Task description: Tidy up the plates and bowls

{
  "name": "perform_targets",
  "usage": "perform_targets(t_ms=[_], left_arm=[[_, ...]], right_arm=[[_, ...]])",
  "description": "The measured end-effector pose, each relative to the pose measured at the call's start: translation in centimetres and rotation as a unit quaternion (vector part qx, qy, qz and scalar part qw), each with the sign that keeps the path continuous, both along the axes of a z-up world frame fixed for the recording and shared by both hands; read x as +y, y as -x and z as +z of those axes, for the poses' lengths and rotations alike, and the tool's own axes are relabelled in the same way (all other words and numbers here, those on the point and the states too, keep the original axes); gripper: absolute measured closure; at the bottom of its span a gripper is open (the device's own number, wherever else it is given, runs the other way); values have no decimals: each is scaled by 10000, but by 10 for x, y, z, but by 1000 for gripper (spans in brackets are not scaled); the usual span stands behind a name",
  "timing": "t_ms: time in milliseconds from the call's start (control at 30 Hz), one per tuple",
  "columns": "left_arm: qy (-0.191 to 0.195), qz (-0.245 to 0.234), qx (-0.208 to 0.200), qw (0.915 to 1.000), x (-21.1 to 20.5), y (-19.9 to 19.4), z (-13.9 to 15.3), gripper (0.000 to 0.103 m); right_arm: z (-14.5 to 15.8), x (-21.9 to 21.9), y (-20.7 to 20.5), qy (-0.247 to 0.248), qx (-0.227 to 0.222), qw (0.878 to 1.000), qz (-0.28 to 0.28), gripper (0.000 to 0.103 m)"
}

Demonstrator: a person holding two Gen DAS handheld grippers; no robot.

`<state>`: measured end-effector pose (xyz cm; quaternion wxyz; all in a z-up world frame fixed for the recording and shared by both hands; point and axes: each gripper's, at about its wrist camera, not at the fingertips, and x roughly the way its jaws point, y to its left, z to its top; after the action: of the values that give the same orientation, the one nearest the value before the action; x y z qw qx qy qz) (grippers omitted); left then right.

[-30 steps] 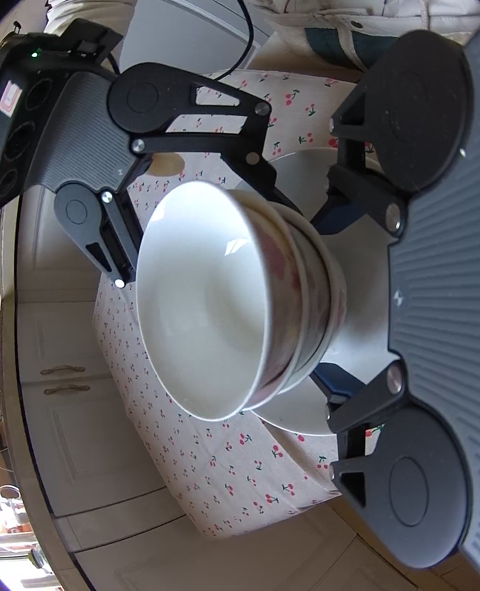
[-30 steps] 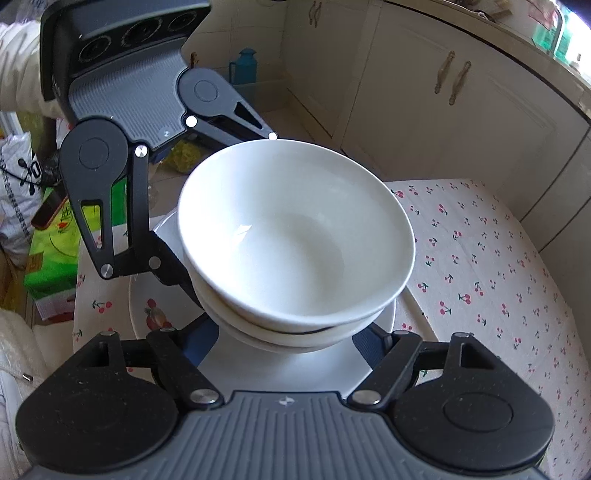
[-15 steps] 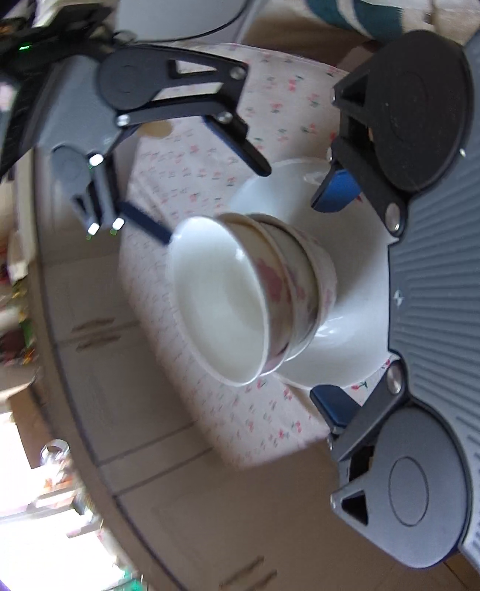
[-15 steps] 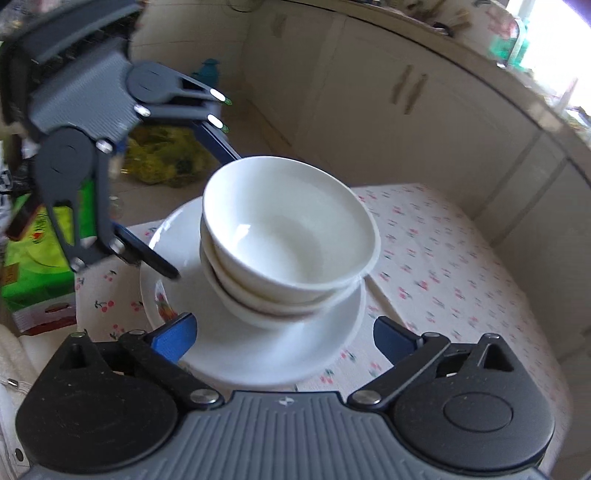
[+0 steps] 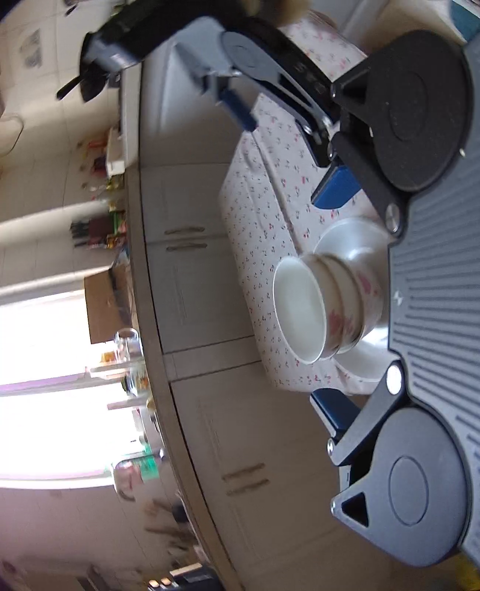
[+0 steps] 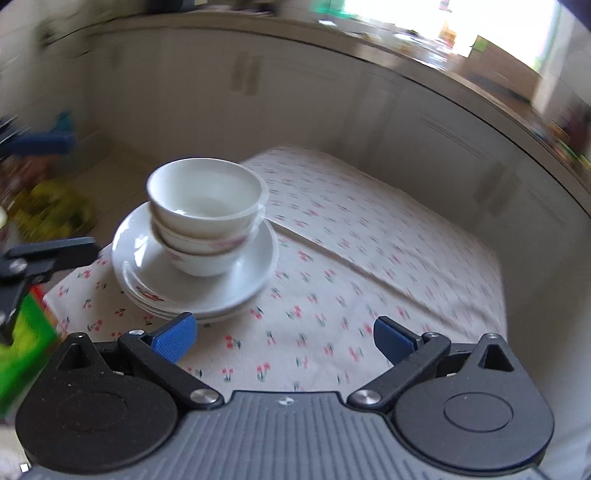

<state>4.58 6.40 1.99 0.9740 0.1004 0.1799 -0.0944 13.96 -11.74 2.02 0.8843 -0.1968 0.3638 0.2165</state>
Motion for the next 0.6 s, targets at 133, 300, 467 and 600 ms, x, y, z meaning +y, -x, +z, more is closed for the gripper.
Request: perform_targets(t_ms=[133, 300, 467, 600], left_arm=[[-12, 592, 322, 9977, -16, 10, -4, 1], [590, 863, 698, 9921, -23, 25, -5, 1], [556, 1018, 645, 9912, -35, 43, -1, 1], [612, 1080, 533, 9908, -39, 50, 6, 1]], right_arm=[[-3, -18, 28, -303, -19, 9972, -684, 0], [-8, -27, 58, -462, -79, 9919, -1179, 0], [1, -32, 82, -541, -328, 9879, -1418, 0], [11, -34, 94, -614, -536, 9854, -1497, 0]])
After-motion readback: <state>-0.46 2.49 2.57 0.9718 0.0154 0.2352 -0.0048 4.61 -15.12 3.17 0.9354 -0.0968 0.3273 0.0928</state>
